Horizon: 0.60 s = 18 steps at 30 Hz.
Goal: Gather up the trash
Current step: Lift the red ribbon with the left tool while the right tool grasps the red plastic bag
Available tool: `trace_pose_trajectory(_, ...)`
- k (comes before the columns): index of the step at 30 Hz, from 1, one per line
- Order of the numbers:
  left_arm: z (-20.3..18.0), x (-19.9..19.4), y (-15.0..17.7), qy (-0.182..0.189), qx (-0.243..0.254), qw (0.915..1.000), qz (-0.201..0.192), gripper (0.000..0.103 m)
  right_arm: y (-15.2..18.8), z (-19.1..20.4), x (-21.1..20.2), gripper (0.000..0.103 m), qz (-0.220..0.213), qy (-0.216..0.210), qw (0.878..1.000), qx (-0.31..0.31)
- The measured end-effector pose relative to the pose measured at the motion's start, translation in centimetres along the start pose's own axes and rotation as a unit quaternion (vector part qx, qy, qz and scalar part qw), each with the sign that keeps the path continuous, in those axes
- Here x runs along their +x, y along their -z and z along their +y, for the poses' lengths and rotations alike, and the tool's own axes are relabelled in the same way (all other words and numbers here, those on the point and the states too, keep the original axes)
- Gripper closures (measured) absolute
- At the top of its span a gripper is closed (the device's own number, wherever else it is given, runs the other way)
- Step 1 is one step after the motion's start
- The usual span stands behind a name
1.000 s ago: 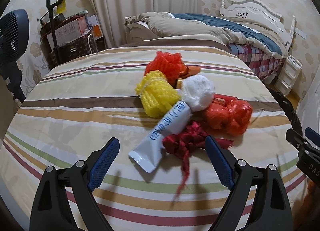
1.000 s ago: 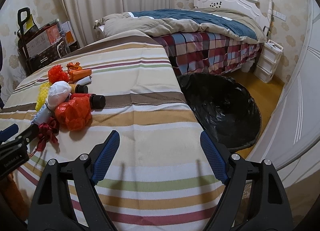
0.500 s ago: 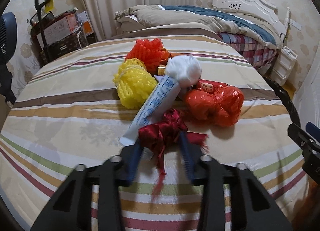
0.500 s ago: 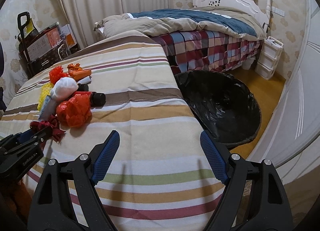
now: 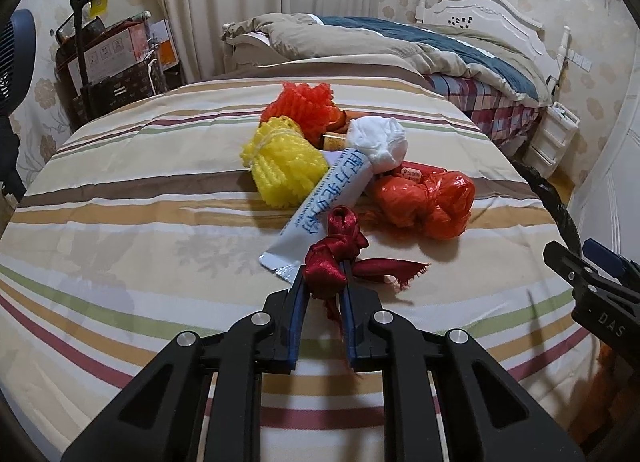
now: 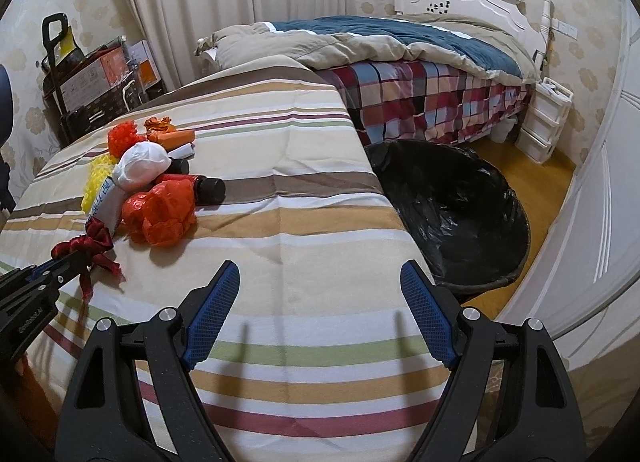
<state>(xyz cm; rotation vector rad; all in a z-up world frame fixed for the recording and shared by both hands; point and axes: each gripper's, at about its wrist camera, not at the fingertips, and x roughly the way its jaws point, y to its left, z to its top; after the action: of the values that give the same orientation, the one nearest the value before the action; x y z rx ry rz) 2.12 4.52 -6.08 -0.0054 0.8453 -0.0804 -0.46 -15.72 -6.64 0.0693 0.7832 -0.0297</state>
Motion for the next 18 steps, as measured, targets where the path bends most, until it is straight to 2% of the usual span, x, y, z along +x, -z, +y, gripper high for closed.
trace_pose_trajectory(9, 2.2, -1.9, 0.0, -0.008, -0.018, 0.9996, -0.022, 0.086, -0.5, 1.9, -0.2, 0.022, -0.001, -0.013, 1.000, -0.021)
trace_pose_trajectory(18, 5.5, -1.9, -0.4, -0.029, -0.045, 0.9981, -0.032, 0.086, -2.2, 6.8, 0.8, 0.020, -0.010, -0.052, 0.996, -0.066)
